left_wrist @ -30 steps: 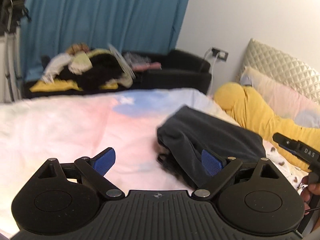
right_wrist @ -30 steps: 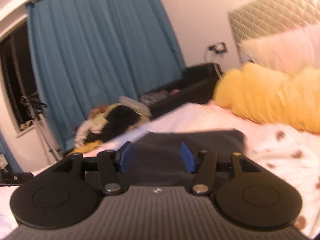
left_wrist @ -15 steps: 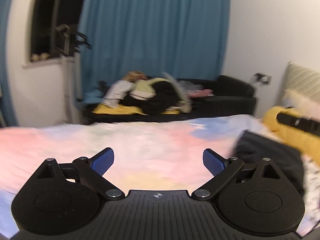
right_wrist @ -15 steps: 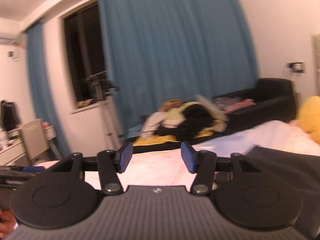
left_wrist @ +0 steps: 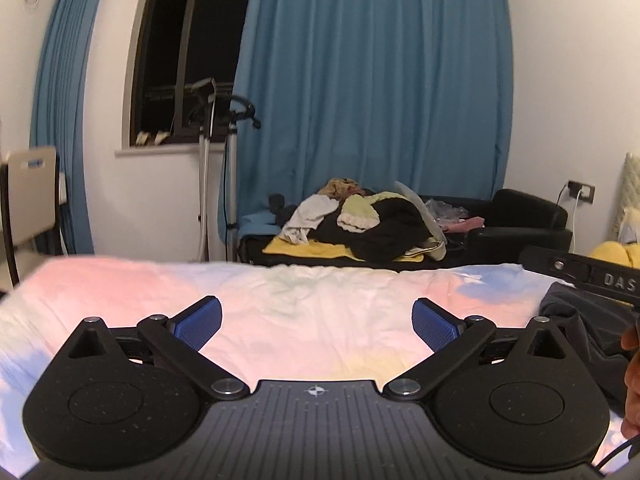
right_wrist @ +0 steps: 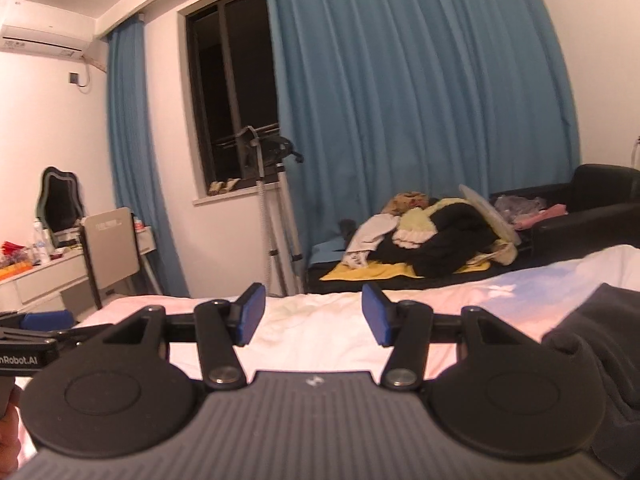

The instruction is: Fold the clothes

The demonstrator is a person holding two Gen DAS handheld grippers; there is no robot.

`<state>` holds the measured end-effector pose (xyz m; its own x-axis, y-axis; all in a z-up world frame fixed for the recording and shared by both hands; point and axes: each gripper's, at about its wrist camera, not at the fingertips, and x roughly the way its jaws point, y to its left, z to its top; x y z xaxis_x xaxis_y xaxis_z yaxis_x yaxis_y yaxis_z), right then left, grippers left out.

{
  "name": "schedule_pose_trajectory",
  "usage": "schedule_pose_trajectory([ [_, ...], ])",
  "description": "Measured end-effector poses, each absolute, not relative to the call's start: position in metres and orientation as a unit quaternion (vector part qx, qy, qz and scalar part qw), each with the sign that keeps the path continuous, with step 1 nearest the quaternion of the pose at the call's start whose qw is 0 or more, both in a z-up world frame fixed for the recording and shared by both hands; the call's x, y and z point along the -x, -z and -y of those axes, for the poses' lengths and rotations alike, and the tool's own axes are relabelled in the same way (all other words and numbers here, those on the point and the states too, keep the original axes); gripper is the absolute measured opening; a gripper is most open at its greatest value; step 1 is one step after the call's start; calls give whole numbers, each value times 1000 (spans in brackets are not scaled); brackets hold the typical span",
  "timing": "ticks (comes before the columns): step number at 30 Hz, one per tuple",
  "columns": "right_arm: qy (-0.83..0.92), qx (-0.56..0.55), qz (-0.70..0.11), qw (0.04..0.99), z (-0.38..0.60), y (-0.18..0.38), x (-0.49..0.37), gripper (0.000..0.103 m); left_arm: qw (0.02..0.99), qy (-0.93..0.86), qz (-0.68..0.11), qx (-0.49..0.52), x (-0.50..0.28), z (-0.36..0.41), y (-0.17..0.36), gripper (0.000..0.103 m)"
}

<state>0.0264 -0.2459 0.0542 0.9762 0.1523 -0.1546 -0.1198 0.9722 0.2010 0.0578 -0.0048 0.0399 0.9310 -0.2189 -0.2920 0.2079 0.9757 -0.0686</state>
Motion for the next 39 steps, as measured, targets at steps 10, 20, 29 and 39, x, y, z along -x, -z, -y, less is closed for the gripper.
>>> schedule_pose_trajectory([
  [10,-52,-83,-123,988,240,-15,-45,61,980,73,-178,47,-79,2,-14,103],
  [20,-23,-67,-127,989,235,4,-54,102,982,59,-179,24,-69,1,-3,103],
  [29,-28,-58,-116,991,237,6,-51,103,985,55,-166,9,-60,2,0,103],
  [39,-30,-77,-128,988,242,4,-45,103,984,58,-168,15,-61,4,-4,103],
])
